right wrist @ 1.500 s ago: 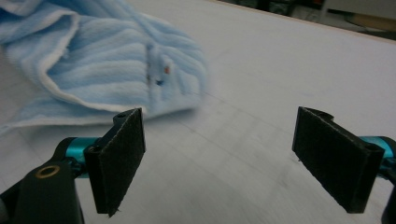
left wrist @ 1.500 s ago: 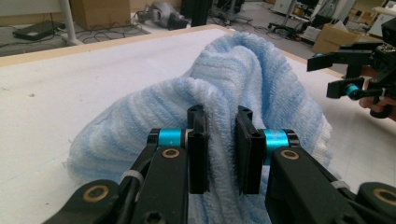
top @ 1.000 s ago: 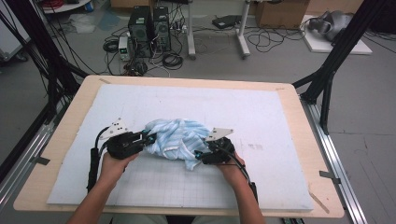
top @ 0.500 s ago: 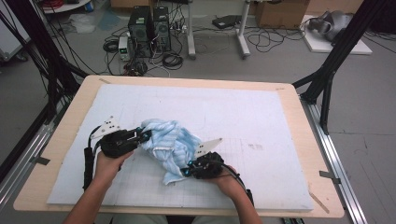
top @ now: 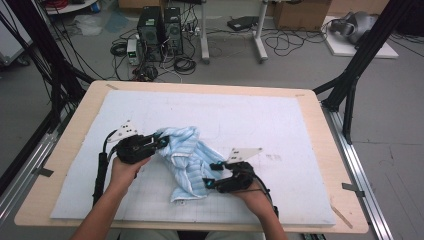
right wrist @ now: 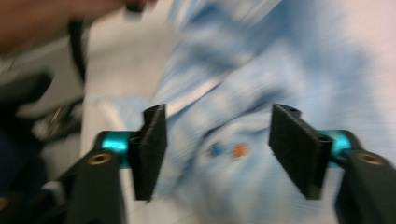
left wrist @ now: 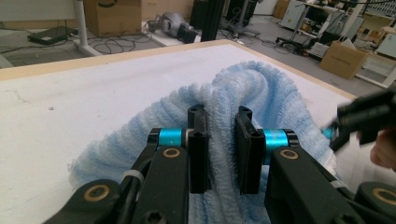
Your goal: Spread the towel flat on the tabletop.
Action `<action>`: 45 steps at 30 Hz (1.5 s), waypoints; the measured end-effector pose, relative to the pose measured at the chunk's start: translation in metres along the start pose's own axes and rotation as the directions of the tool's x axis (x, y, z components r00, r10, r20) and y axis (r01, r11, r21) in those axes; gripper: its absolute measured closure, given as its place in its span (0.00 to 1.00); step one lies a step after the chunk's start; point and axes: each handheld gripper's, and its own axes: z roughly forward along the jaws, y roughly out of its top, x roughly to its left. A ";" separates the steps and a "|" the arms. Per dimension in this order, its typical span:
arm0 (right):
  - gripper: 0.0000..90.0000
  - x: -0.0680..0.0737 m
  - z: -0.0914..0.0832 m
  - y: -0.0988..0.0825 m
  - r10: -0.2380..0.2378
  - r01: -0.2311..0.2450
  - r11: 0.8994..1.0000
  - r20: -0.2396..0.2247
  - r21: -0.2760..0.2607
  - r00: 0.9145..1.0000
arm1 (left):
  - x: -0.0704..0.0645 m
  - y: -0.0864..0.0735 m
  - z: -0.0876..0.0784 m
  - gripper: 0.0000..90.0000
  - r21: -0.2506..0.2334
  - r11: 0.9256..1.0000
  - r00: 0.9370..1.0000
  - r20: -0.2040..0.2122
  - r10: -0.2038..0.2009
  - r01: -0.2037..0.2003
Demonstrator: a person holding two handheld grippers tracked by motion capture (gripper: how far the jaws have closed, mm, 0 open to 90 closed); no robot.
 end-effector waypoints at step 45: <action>0.96 -0.117 -0.018 0.097 0.061 -0.100 0.994 0.581 0.034 0.812 | 0.000 0.005 0.027 0.44 0.030 1.000 0.995 -0.099 0.001 0.002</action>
